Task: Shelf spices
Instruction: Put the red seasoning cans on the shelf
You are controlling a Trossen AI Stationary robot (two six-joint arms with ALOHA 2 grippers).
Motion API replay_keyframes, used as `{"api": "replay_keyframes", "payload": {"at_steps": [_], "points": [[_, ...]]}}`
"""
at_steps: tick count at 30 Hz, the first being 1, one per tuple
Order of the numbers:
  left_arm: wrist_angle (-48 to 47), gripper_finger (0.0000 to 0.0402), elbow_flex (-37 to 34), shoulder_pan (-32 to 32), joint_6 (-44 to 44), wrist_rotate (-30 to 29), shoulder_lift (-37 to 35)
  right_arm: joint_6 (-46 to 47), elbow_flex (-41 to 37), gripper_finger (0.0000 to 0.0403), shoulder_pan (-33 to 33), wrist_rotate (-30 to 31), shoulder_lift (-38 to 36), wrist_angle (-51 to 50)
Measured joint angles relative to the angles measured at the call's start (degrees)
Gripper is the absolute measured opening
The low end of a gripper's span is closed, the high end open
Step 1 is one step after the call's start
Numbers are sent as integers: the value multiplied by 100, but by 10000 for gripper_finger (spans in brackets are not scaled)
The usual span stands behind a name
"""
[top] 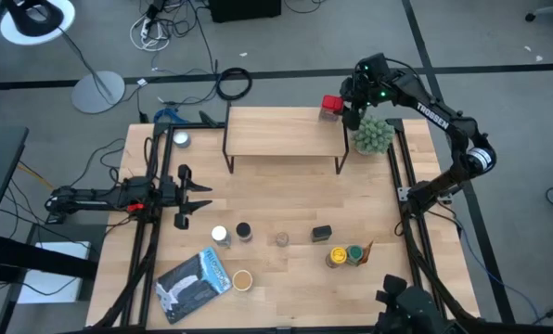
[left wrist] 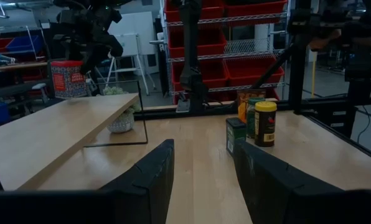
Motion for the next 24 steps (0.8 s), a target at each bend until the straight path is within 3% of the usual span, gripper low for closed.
{"api": "replay_keyframes", "payload": {"at_steps": [13, 24], "points": [[-11, 170, 0, -2, 7, 0, 1, 10, 7, 238, 22, -103, 335, -60], [-31, 170, 0, -2, 13, 0, 0, 10, 7, 251, 7, -69, -42, -54]]}}
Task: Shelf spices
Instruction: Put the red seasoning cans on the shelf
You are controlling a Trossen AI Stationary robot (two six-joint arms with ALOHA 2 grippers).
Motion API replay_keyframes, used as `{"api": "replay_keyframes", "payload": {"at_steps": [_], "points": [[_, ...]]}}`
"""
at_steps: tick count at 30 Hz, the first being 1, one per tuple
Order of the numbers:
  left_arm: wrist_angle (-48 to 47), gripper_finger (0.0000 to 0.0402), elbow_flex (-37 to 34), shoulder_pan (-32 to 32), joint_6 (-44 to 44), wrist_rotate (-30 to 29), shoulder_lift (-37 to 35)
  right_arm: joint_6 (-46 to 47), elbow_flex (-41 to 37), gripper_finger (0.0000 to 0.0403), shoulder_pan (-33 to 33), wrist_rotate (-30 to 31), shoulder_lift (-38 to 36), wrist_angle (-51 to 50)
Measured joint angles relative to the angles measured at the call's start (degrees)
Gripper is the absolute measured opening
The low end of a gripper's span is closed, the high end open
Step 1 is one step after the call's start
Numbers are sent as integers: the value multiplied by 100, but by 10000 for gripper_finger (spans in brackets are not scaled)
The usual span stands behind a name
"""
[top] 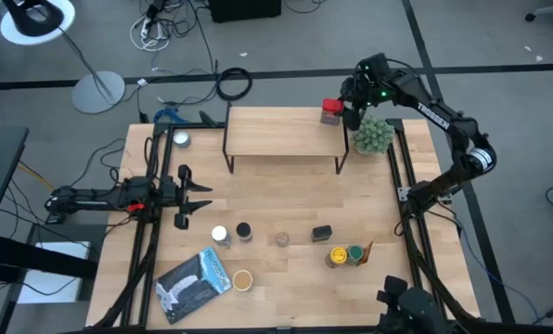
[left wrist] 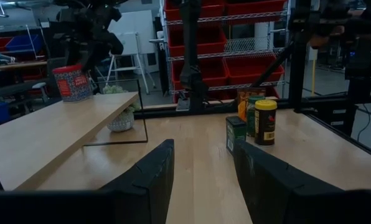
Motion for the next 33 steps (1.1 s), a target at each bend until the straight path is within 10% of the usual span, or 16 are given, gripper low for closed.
{"api": "replay_keyframes", "payload": {"at_steps": [18, 33], "points": [[-4, 170, 0, 2, -13, 0, 0, 16, 0, 304, -2, 129, -206, 39], [-17, 170, 0, 1, -11, 0, 1, 1538, -3, 267, 468, 1615, -1463, -1044]]}}
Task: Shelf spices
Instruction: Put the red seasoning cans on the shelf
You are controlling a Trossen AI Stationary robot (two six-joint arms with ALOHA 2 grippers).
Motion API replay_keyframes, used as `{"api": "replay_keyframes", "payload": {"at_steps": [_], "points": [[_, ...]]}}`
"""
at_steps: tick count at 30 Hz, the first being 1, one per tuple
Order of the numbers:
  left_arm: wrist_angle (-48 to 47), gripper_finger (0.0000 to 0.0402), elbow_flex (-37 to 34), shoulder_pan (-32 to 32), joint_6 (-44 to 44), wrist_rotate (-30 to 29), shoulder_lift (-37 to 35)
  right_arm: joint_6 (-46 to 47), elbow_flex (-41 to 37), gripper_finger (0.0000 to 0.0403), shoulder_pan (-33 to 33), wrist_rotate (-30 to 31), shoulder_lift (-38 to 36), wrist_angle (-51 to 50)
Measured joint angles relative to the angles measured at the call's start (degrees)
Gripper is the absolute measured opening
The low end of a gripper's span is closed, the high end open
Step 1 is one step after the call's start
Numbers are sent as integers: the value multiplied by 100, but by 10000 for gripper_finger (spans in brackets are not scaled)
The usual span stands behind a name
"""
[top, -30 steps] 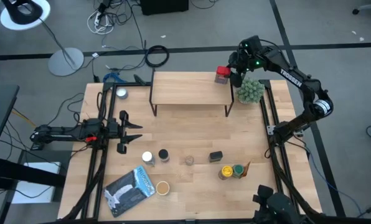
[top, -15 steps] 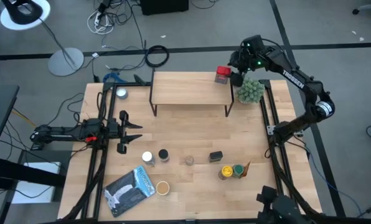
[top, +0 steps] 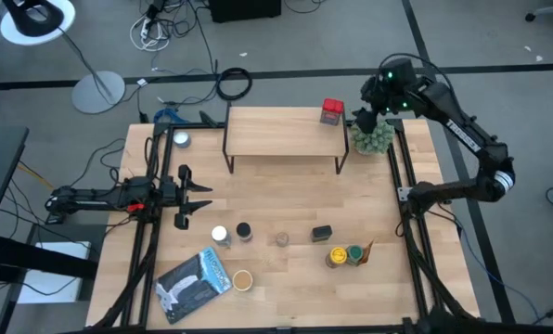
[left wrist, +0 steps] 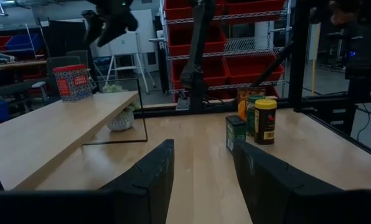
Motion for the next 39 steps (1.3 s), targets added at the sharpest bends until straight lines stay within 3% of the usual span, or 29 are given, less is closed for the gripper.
{"api": "replay_keyframes", "payload": {"at_steps": [5, 8, 9, 15, 20, 28, 39], "points": [[1, 170, 0, 0, 1, 0, 0, 434, -357, 133, 642, 220, -352, -2], [3, 170, 0, -2, -4, 0, 0, 601, -929, 34, 977, 198, -576, 465], [4, 170, 0, -2, -4, 0, 0, 668, -1194, 18, 1034, 166, -651, 760], [17, 170, 0, 0, -48, 2, -1, 1346, -2624, 5, 935, -90, -864, 2660], [55, 170, 0, 0, -50, 2, 0, 1413, -2974, 3, 891, -172, -624, 3987], [52, 170, 0, -1, -52, 4, -2, 1415, -2979, 1, 677, 47, -12, 4154], [46, 170, 0, -2, -26, 4, 0, 1422, -2979, 1, 362, 41, 21, 4188]]}}
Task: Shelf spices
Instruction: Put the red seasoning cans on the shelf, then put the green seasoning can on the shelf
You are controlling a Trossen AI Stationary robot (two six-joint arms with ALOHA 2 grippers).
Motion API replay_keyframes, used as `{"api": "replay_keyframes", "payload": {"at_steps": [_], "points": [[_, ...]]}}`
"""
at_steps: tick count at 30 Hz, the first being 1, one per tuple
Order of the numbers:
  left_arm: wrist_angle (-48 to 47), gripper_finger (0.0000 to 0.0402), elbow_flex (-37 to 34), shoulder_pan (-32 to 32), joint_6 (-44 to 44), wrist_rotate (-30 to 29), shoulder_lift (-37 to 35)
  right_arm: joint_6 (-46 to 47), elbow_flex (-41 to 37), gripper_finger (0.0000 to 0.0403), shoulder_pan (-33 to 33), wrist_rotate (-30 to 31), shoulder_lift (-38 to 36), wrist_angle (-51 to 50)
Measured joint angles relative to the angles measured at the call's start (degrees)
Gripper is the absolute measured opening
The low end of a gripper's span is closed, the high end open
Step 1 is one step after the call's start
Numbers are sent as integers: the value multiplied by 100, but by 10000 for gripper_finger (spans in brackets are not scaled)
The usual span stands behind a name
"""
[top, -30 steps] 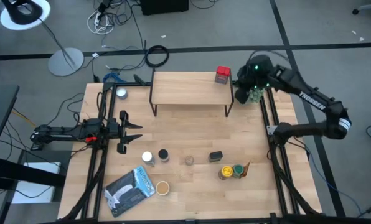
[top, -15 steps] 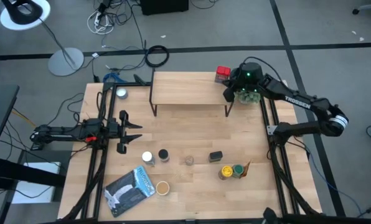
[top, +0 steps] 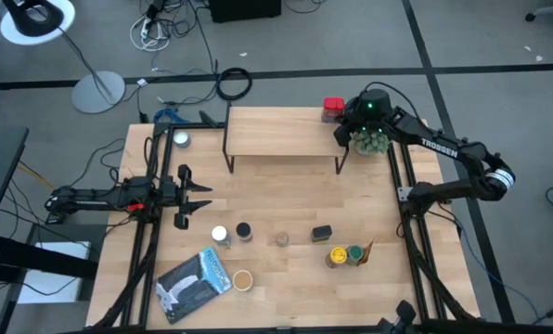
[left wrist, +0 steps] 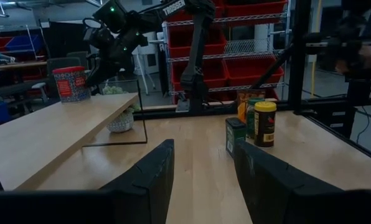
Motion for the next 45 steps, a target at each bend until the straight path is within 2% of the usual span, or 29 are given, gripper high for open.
{"api": "replay_keyframes", "payload": {"at_steps": [13, 20, 26, 32, 38, 42, 45], "points": [[-7, 170, 0, 1, 19, -2, 0, 41, 2, 0, -34, -162, -50, -125], [-9, 170, 0, 1, 20, -2, 0, 324, 0, 0, 286, -302, -797, -838], [-4, 170, 0, 2, 22, -2, -2, 838, 0, 0, 1037, 150, -1761, -1962], [76, 170, 0, 2, 20, -2, -2, 1356, 0, 2, 2121, 33, -2208, -2517], [418, 170, 0, 0, 20, -2, -2, 1598, 0, 17, 2930, -638, -2011, -2249], [472, 170, 0, 0, 20, -2, -2, 1863, 0, 23, 3342, -650, -1633, -1947], [471, 170, 0, 1, 20, -2, -2, 1602, 0, 22, 3527, -643, -1285, -1749]]}}
